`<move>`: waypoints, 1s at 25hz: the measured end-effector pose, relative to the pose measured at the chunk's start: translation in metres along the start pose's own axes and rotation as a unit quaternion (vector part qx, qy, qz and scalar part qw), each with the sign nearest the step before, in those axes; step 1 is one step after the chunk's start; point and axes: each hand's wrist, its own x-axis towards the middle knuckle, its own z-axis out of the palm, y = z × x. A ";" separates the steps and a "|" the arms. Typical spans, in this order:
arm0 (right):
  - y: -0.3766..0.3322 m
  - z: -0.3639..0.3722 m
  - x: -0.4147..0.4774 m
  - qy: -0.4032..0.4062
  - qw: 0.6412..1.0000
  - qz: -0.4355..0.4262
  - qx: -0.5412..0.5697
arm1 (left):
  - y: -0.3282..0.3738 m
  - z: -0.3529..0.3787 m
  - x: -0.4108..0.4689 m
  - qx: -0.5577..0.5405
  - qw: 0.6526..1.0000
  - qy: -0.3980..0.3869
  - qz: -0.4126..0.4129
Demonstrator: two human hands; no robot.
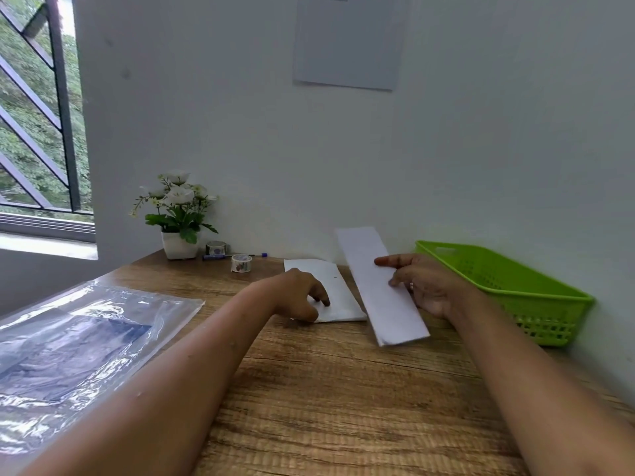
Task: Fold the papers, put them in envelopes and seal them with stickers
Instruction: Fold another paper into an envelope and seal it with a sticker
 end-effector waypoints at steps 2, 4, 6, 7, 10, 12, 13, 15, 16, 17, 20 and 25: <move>0.003 -0.001 0.004 0.070 0.997 0.018 -0.029 | -0.002 -0.001 0.000 -0.013 1.000 -0.013 -0.014; 0.005 0.000 0.005 0.091 0.994 0.039 -0.044 | -0.002 -0.003 0.000 -0.011 0.999 -0.029 -0.022; 0.005 0.002 0.003 0.083 0.993 0.060 -0.059 | -0.001 -0.002 0.001 -0.008 1.000 -0.026 -0.009; 0.004 0.004 0.002 0.069 0.992 0.068 -0.079 | 0.000 -0.002 0.001 -0.010 1.000 -0.019 0.001; 0.001 0.011 -0.003 -0.020 0.988 0.080 -0.132 | 0.002 -0.001 0.000 -0.025 1.000 -0.011 0.013; 0.003 0.013 -0.004 -0.060 0.980 0.088 -0.166 | 0.002 -0.002 -0.002 -0.029 0.999 -0.013 0.007; 0.004 0.013 -0.004 -0.070 0.977 0.091 -0.180 | 0.001 -0.003 -0.002 -0.026 1.000 -0.015 0.006; 0.006 0.014 -0.003 -0.082 0.975 0.095 -0.186 | -0.001 -0.005 -0.002 -0.038 0.999 -0.015 0.005; 0.006 0.014 -0.003 -0.085 0.975 0.094 -0.180 | -0.002 -0.004 -0.002 -0.050 0.999 -0.010 0.003; 0.007 0.012 -0.003 -0.090 0.976 0.091 -0.174 | -0.002 -0.004 -0.002 -0.056 0.998 -0.003 -0.001; 0.006 0.009 -0.003 -0.142 0.972 0.086 -0.166 | 0.000 -0.002 -0.002 -0.043 0.999 0.028 -0.017; 0.005 0.006 -0.002 -0.216 0.956 0.082 -0.183 | 0.002 -0.006 -0.003 -0.062 0.993 0.091 0.039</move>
